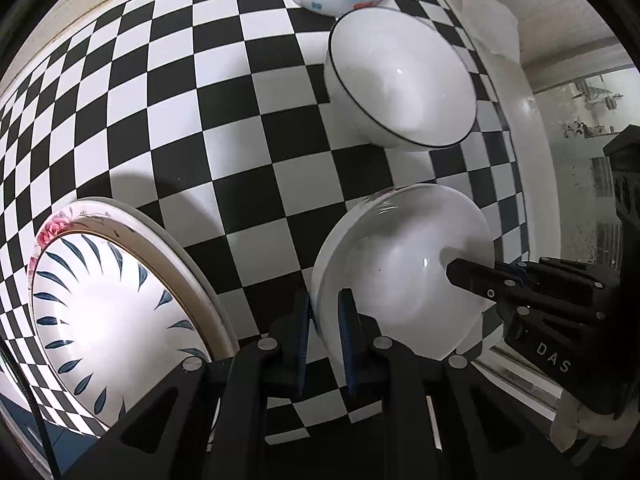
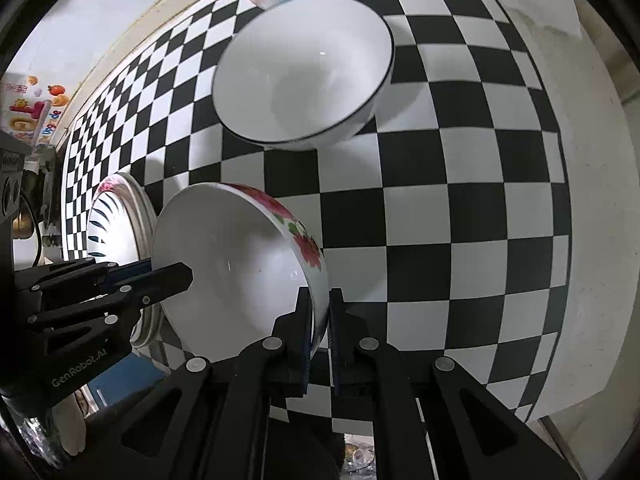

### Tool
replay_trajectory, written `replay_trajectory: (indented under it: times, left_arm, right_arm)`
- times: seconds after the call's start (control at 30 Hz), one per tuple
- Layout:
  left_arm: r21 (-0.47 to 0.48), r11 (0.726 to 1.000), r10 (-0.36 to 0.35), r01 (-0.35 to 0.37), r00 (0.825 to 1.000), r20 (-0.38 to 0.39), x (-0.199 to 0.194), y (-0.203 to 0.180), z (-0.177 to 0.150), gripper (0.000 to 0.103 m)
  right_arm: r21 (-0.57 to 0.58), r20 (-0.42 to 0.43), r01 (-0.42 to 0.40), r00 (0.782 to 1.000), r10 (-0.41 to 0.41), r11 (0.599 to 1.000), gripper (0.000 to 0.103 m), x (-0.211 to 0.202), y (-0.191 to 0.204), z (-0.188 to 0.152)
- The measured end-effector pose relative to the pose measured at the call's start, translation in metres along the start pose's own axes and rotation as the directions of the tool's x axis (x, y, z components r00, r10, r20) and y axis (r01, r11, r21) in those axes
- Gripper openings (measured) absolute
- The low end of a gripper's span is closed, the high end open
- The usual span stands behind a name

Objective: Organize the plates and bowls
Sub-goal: 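Carry the pink-flower bowl and lower it into the black-rimmed bowl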

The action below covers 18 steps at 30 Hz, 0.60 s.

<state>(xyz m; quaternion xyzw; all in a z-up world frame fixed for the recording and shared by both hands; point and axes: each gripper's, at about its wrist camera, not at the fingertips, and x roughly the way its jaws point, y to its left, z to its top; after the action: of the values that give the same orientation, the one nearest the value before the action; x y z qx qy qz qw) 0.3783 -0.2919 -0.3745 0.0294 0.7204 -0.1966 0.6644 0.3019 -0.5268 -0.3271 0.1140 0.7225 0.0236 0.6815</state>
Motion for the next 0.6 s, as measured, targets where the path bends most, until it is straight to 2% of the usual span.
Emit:
replay_trajectory:
  times: [0.6]
  left_arm:
    - [0.005,1.0,0.015,-0.015,1.0,-0.027,0.018,-0.005,0.004,0.012]
  right_arm:
    - [0.025,-0.032,-0.019,0.999,0.019,1.0,0.009,0.015,0.002,0.005]
